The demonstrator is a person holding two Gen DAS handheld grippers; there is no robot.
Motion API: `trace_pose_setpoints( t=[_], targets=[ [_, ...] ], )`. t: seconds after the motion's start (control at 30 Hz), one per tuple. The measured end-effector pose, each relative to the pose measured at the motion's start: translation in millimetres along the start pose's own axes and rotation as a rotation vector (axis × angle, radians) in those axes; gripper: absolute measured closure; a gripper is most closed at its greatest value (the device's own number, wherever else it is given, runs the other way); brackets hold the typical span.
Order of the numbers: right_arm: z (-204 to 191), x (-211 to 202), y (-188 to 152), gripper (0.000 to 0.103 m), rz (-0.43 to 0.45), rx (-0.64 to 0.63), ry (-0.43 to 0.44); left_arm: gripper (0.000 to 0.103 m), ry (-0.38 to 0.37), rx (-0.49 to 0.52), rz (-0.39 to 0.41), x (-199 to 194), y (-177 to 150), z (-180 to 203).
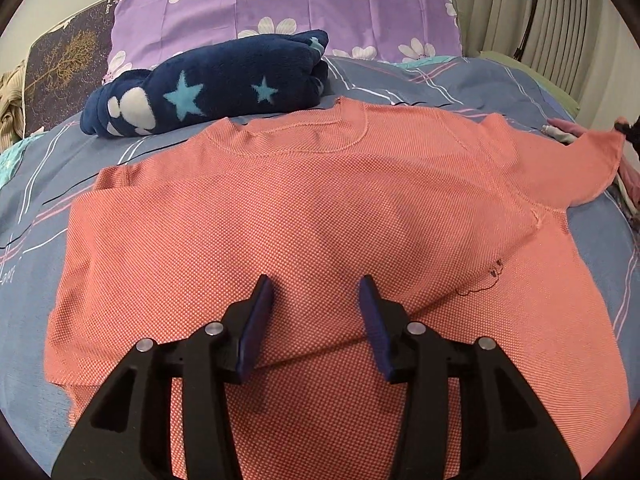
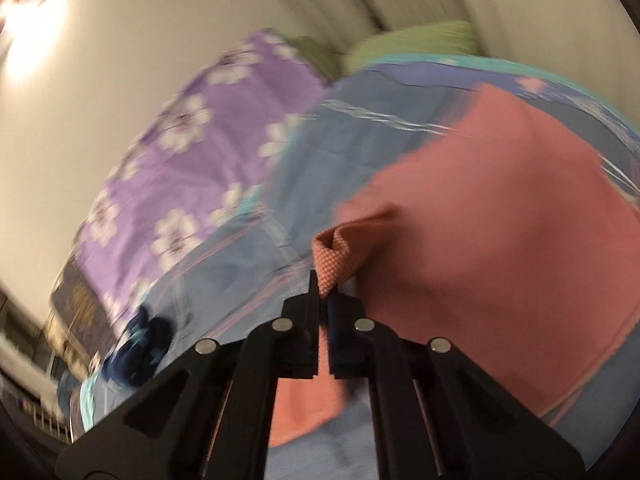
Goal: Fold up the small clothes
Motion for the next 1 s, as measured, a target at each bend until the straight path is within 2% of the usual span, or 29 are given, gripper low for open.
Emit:
trace_pose_setpoints(
  t=[0.1, 0.2, 0.27, 0.4, 0.43, 0.53, 0.6, 0.73, 0.8, 0.9, 1.0],
  targets=[
    [-60, 16, -27, 0.100, -0.049, -0.095, 0.119, 0.055, -0.011, -0.008, 0.000, 0, 0, -1],
    [-137, 41, -86, 0.100, -0.148, -0.207, 0.272, 0.054, -0.031, -0.020, 0.002, -1, 0, -2],
    [-170, 54, -122, 0.100, -0.209, -0.259, 0.326, 0.053, -0.045, -0.029, 0.003, -1, 0, -2],
    [-215, 80, -220, 0.100, -0.377, -0.447, 0.350, 0.052, -0.076, -0.049, 0.004, -2, 0, -4],
    [-219, 87, -248, 0.100, -0.435, -0.478, 0.352, 0.051, -0.083, -0.053, 0.004, -2, 0, -4],
    [-211, 98, -292, 0.098, -0.533, -0.509, 0.331, 0.048, -0.114, -0.068, 0.004, -3, 1, -5],
    [-200, 102, -302, 0.093, -0.570, -0.488, 0.318, 0.047, -0.127, -0.073, 0.004, -3, 1, -5],
    [-186, 103, -302, 0.093, -0.591, -0.383, 0.344, 0.045, -0.152, -0.091, 0.007, -6, 4, -5],
    [-183, 101, -303, 0.093, -0.595, -0.387, 0.341, 0.045, -0.227, -0.158, -0.007, -14, 9, -4],
    [-189, 102, -302, 0.093, -0.589, -0.431, 0.324, 0.045, -0.396, -0.242, -0.045, -24, 19, 11],
    [-188, 101, -304, 0.093, -0.586, -0.442, 0.318, 0.045, -0.444, -0.243, -0.108, -18, 26, 34]
  ],
)
Point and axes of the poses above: each gripper's, at about its wrist camera, not at the fingertips, and x roughly the way its jaws point, z to its right, y to its top, the point moved 9 cm from there along x, roughly the way its jaws point, and after that the axes turned 13 degrees about y, right-handed, at the moved point
